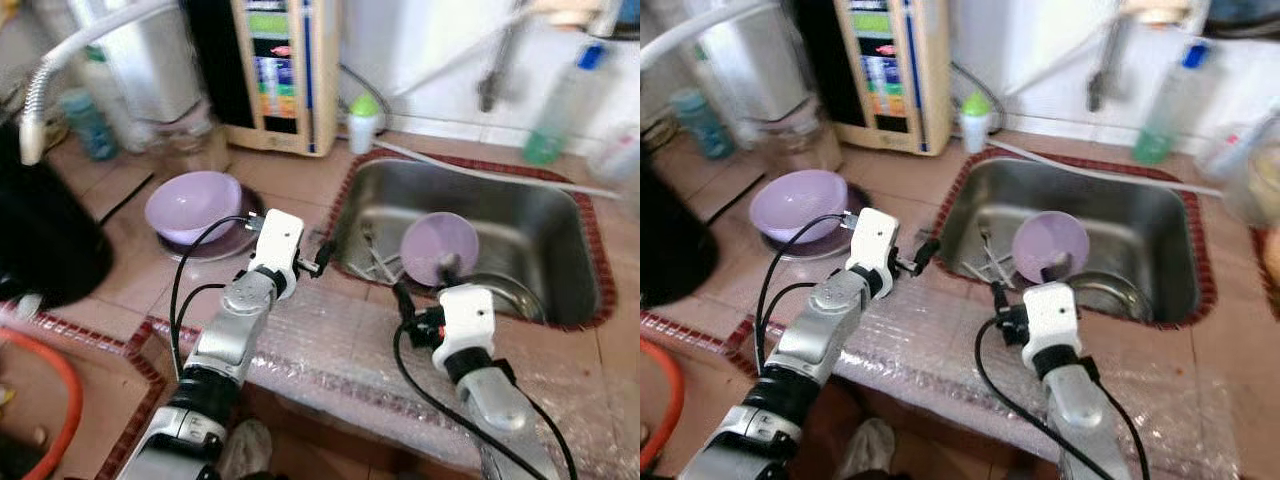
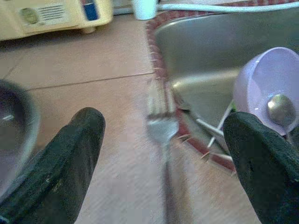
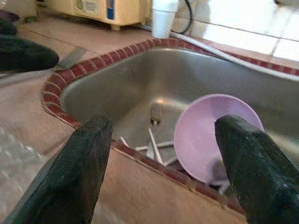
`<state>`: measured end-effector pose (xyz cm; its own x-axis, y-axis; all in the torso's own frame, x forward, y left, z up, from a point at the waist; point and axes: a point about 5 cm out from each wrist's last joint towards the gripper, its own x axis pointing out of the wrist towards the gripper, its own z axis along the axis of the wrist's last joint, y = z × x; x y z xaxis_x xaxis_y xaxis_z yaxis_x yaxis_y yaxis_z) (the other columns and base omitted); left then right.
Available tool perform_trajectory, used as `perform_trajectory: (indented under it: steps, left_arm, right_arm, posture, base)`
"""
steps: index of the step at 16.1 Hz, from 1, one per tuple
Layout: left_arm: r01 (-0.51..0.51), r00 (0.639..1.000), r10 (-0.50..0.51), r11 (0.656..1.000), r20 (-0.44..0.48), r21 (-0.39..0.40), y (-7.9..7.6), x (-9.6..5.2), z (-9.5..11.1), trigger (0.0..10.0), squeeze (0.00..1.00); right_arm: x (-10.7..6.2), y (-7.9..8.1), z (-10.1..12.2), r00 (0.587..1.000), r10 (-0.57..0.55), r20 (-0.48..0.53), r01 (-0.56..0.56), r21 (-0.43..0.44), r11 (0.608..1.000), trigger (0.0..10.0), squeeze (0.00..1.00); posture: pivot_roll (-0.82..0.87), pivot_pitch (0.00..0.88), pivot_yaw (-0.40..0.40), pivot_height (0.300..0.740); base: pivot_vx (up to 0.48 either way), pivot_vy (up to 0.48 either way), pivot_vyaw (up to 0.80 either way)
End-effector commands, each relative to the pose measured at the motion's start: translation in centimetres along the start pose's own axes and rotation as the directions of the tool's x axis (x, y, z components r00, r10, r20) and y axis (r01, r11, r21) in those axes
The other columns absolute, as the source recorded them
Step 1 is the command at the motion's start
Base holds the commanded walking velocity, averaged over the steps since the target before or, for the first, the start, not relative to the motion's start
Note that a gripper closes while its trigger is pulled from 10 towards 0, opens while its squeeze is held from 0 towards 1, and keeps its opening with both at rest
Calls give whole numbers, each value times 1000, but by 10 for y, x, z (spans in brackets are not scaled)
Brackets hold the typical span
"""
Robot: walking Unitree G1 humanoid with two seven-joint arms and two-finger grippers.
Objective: Kitchen organization
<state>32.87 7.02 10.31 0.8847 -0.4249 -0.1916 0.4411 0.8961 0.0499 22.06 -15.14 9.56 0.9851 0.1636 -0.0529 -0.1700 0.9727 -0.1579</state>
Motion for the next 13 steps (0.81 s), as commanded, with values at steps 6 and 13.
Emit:
perform_trajectory:
  steps: [6,13]
  left_arm:
    - [-82,995,80,996,-57,-30,18,13,-3,0,0]
    - [-164,985,160,985,-69,-57,31,9,-9,3098,0]
  right_arm:
    - [-6,-5,10,1000,-14,2,14,-11,1000,10000,0]
    - [4,-3,15,999,38,2,-38,-20,999,10000,0]
  posture:
    - [-299,29,119,740]
    - [-259,18,75,740]
  base:
    - [0,0,0]
    - [0,0,0]
